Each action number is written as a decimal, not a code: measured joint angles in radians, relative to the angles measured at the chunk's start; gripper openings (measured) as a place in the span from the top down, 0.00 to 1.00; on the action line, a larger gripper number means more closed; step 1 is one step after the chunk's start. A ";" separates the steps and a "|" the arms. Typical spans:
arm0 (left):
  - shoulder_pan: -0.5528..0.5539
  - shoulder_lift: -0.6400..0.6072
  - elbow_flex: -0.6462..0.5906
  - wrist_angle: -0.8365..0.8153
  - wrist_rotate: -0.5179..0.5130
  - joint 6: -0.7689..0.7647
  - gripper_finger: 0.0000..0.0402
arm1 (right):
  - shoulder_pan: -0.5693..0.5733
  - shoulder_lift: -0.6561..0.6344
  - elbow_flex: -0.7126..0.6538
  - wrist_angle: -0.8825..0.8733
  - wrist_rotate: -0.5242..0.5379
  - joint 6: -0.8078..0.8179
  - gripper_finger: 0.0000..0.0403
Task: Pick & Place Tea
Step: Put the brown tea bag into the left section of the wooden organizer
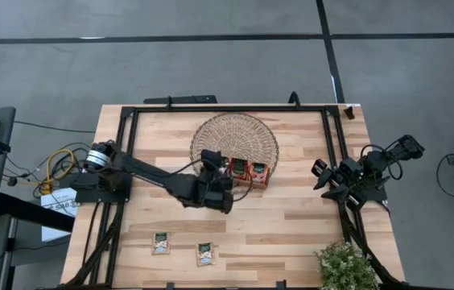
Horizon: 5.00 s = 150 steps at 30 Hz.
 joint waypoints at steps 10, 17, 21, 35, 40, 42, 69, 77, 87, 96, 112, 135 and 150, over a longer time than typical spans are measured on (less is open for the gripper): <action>-0.114 -0.093 0.211 -0.270 0.657 -0.763 0.74 | 0.000 0.000 0.000 -0.001 -0.003 0.002 0.67; -0.149 -0.083 0.244 -0.417 1.135 -1.128 0.74 | 0.000 0.000 0.000 -0.002 -0.005 0.002 0.67; -0.217 -0.070 0.244 -0.401 1.113 -1.181 0.74 | 0.000 0.000 0.000 -0.009 -0.005 0.002 0.67; -0.322 0.103 0.243 -0.336 1.069 -1.113 0.74 | 0.000 0.000 0.000 -0.024 -0.061 0.026 0.67; -0.321 0.149 0.243 -0.309 1.089 -1.097 0.74 | 0.000 0.000 0.000 -0.024 -0.084 0.026 0.67; -0.321 0.155 0.243 -0.300 1.089 -1.096 0.74 | 0.000 0.000 0.000 -0.024 -0.084 0.026 0.67; -0.312 0.261 0.243 -0.285 1.186 -1.074 0.74 | 0.000 0.000 0.000 -0.015 -0.132 0.027 0.67; -0.312 0.298 0.243 -0.303 1.199 -1.050 0.74 | 0.000 0.000 0.000 -0.016 -0.133 0.027 0.67; -0.309 0.376 0.249 -0.275 1.265 -1.035 0.74 | 0.000 0.000 0.000 -0.016 -0.135 0.033 0.67; -0.310 0.375 0.245 -0.257 1.264 -1.035 0.84 | 0.000 0.000 0.000 -0.016 -0.135 0.036 0.67; -0.315 0.300 0.234 -0.375 1.087 -1.101 1.00 | 0.000 0.000 0.000 -0.016 -0.135 0.035 0.67; -0.099 0.234 0.428 -0.734 0.328 -0.764 1.00 | 0.001 0.000 0.000 -0.016 -0.132 0.035 0.67; 0.068 0.232 0.324 -0.541 0.320 -0.504 1.00 | 0.001 0.000 0.000 -0.015 -0.132 0.035 0.67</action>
